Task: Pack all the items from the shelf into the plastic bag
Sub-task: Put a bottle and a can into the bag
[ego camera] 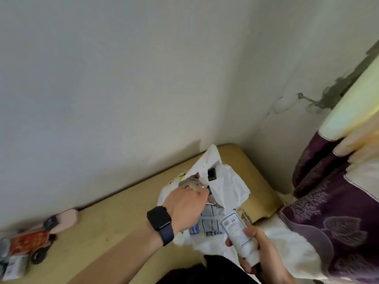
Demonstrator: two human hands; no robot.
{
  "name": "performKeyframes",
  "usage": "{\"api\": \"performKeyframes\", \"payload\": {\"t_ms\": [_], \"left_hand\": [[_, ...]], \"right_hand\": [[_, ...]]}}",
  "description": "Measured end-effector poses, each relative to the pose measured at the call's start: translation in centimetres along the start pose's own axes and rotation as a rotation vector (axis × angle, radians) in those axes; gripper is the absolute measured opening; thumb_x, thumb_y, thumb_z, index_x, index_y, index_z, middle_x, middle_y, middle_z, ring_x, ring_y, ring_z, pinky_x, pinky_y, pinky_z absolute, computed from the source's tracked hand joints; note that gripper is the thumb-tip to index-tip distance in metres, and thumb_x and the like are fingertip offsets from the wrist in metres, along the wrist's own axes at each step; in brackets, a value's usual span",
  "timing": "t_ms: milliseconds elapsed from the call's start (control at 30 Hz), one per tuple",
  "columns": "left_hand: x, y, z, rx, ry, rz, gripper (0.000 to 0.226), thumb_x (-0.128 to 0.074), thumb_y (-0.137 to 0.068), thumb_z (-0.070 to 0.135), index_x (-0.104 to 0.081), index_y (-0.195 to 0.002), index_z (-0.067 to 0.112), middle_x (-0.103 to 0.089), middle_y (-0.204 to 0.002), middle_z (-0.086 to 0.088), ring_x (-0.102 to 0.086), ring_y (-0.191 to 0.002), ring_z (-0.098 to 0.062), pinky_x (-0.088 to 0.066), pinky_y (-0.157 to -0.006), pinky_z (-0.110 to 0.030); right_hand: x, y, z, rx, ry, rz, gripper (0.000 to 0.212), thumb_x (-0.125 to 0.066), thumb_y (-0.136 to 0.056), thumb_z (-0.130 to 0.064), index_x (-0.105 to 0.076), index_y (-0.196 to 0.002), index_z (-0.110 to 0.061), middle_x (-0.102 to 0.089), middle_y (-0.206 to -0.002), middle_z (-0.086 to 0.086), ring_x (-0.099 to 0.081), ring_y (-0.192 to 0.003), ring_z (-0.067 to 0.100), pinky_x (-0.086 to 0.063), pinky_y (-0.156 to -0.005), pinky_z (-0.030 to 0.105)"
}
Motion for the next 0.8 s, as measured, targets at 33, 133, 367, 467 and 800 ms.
{"api": "performKeyframes", "payload": {"t_ms": [33,133,367,467,800], "left_hand": [[-0.5,-1.4,0.7,-0.017,-0.048,-0.052,0.028,-0.048,-0.089,0.003,-0.044,-0.116,0.008,-0.062,-0.087,-0.011,-0.057,-0.074,-0.029,-0.039,-0.059,-0.036],[-3.2,-4.3,1.4,0.06,-0.01,-0.174,0.025,-0.039,-0.1,0.019,-0.055,-0.118,0.009,-0.063,-0.109,-0.013,-0.06,-0.096,-0.03,-0.048,-0.076,-0.037],[-7.6,-5.5,0.6,0.029,-0.457,-0.403,0.037,-0.043,-0.099,0.018,-0.05,-0.135,0.009,-0.054,-0.136,-0.014,-0.048,-0.125,-0.035,-0.036,-0.106,-0.047],[-7.1,-3.5,-0.6,0.105,-0.466,-0.364,0.068,-0.056,-0.09,0.029,-0.025,-0.151,0.025,-0.014,-0.161,-0.012,-0.01,-0.146,-0.041,-0.012,-0.115,-0.063],[-1.1,4.8,-9.0,0.713,0.361,-0.095,0.04,-0.044,-0.085,0.021,-0.049,-0.125,0.027,-0.066,-0.083,0.005,-0.066,-0.078,-0.02,-0.053,-0.068,-0.03]], "right_hand": [[1.7,0.0,-0.5,0.021,-0.017,0.053,0.062,-0.054,-0.07,-0.022,-0.054,-0.126,0.004,-0.058,-0.076,0.03,-0.039,-0.024,0.021,-0.027,-0.026,0.014],[5.4,0.0,-2.1,0.083,0.018,0.142,0.046,-0.047,-0.084,-0.023,-0.059,-0.125,-0.008,-0.063,-0.083,0.026,-0.038,-0.03,0.019,-0.023,-0.034,0.013],[6.6,0.2,-4.3,0.236,0.196,0.16,0.031,-0.042,-0.095,-0.021,-0.064,-0.117,-0.02,-0.07,-0.093,0.028,-0.04,-0.039,0.023,-0.029,-0.039,0.021],[5.5,0.2,-3.4,0.247,0.261,0.158,0.032,-0.053,-0.086,-0.032,-0.065,-0.107,-0.013,-0.069,-0.087,0.026,-0.045,-0.045,0.026,-0.03,-0.04,0.024],[-0.4,-6.3,1.4,0.086,0.774,-0.019,0.031,-0.056,-0.093,-0.045,-0.067,-0.105,-0.019,-0.065,-0.078,0.005,-0.059,-0.053,0.015,-0.036,-0.048,0.025]]}}
Point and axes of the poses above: each hand's wrist, its own y-axis away from the middle knuckle, its own x-axis out of the back of the hand, z = x × y, the point moved 6 cm from there along -y, towards the middle knuckle
